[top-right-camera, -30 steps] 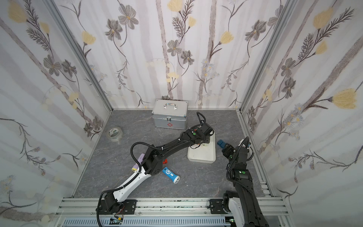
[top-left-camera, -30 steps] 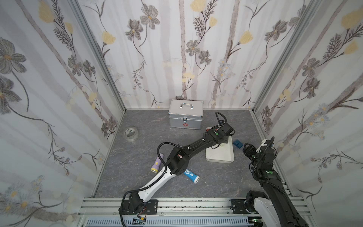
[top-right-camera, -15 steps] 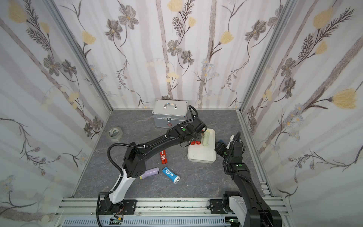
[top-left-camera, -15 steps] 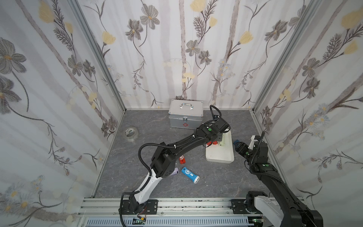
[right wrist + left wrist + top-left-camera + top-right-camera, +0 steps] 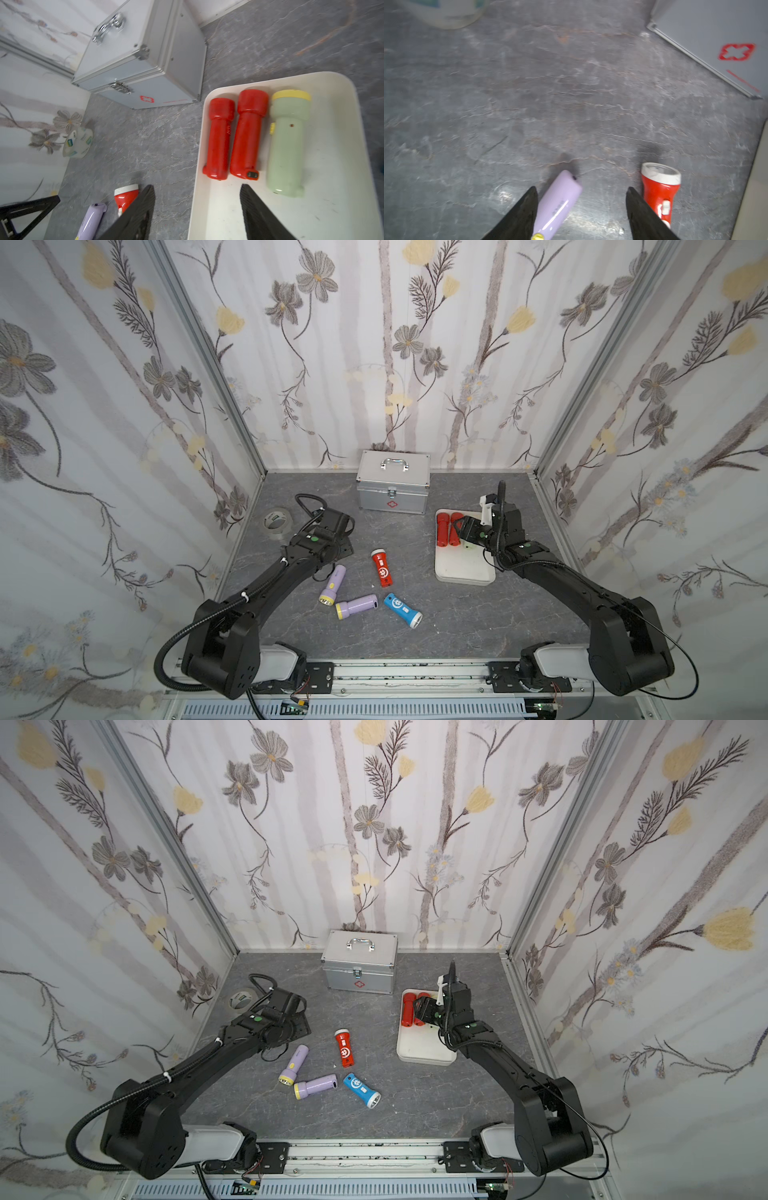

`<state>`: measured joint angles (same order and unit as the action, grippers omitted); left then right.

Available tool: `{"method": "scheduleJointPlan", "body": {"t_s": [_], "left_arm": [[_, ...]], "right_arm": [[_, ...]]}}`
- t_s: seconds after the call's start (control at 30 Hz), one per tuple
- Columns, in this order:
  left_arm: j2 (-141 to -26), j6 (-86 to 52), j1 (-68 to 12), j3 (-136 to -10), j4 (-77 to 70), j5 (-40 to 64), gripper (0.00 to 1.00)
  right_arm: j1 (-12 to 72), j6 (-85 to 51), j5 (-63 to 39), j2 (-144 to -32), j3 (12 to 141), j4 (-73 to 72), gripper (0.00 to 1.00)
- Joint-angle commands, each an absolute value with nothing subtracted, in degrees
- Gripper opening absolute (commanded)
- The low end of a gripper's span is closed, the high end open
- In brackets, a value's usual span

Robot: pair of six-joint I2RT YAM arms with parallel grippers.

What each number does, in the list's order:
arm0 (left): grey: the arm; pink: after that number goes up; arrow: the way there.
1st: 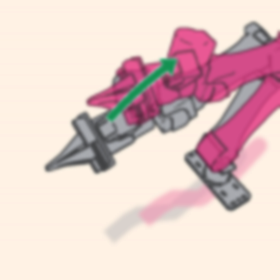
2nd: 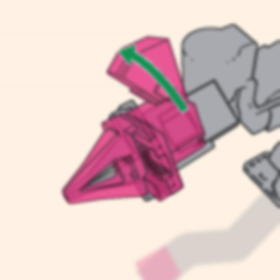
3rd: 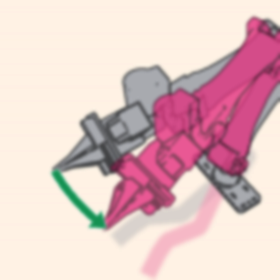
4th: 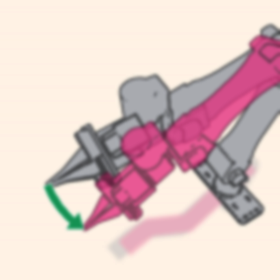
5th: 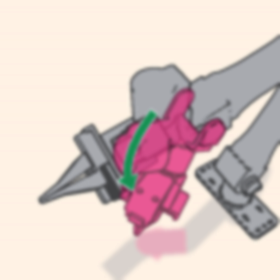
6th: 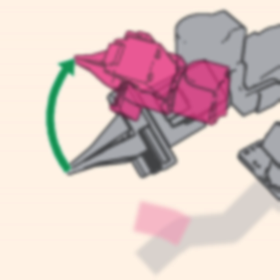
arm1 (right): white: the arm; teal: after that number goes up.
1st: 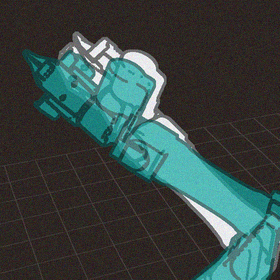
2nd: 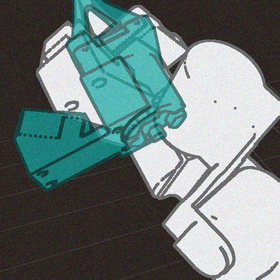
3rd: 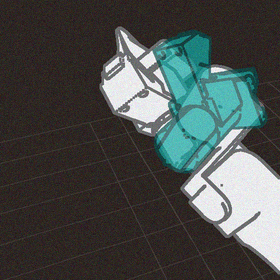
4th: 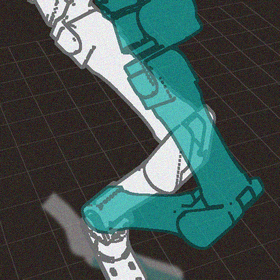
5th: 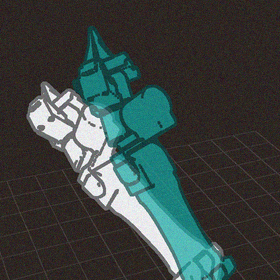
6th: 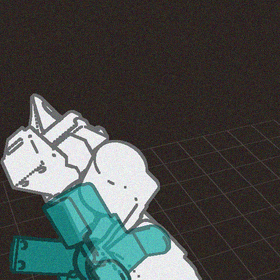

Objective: Put the flashlights into the storage boxes
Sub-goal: Pick up the flashlight from the center of the board.

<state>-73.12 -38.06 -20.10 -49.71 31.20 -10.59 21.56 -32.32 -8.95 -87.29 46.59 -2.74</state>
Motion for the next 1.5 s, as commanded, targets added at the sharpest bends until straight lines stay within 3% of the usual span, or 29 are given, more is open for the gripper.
{"method": "scheduleJointPlan", "body": {"t_s": [0.0, 0.1, 0.37, 0.87, 1.23, 1.47], "left_arm": [[-66.43, -42.37, -16.09, -43.9, 28.65, -16.99, 0.69], [-60.53, -43.37, -15.81, -37.79, 25.32, -23.55, 0.68], [-56.37, -37.55, -15.36, -24.28, 12.93, -20.96, 0.7], [-61.74, -34.37, -14.23, -27.34, 13.1, -15.01, 0.74], [-60.56, -34.1, -14.19, -26.89, 12.92, -14.5, 0.75], [-59.42, -34.19, -14.14, -26.38, 13.0, -14.6, 0.75]], "right_arm": [[27.21, -33.0, -8.68, -90.21, 48.92, -6.13, 0.66], [33.08, -33.98, -6.71, -95.04, 51.69, -6.31, 0.67], [45.35, -35.34, -1.56, -106.57, 60.51, -3.4, 0.73], [53.31, -32.79, 2.84, -119.0, 71.12, 4.56, 0.74], [55.79, -32.31, 7.57, -125.62, 75.33, 8.09, 0.62], [56.43, -32.92, 10.45, -126.01, 75.95, 9.93, 0.47]]}}
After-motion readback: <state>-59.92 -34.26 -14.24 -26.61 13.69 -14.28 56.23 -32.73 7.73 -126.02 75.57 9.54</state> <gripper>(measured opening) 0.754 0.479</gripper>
